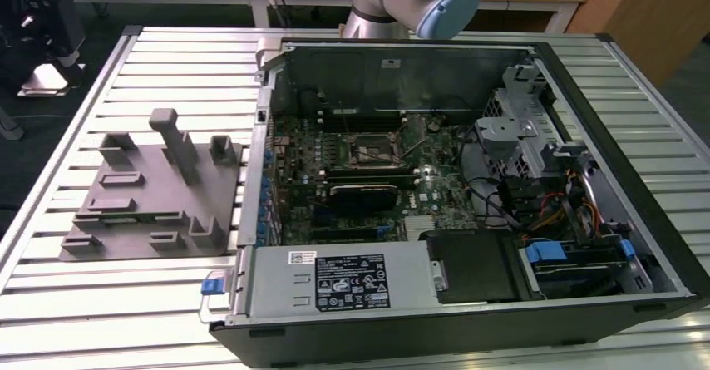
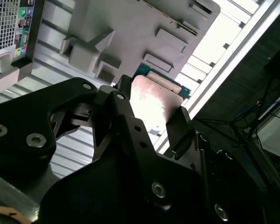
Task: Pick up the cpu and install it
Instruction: 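Pick up the cpu and move it towards the insertion slot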
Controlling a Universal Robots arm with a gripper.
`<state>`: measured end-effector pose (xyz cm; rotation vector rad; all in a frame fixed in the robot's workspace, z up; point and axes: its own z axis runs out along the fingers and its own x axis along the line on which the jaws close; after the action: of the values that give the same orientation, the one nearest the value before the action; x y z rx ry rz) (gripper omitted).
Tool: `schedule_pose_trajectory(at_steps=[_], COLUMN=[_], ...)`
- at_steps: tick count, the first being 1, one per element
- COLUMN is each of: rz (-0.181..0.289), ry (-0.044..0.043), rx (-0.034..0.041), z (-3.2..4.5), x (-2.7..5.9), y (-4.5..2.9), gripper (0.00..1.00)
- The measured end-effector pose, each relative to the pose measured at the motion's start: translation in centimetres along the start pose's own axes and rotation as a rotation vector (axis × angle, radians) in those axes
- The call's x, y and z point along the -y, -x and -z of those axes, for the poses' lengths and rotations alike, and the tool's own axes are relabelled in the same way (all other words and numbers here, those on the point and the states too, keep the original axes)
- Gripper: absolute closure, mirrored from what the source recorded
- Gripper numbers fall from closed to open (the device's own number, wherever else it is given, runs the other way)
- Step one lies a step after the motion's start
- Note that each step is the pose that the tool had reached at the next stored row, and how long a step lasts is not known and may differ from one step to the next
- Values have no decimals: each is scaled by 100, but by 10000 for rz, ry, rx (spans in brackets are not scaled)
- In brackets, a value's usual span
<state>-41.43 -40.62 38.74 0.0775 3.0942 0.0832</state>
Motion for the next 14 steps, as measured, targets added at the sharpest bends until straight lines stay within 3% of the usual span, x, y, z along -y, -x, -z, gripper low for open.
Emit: schedule_pose_trajectory(at_steps=[14], rz=[0], ry=[0], rx=[-1], z=[-18], x=[-19], y=[380], gripper=[46])
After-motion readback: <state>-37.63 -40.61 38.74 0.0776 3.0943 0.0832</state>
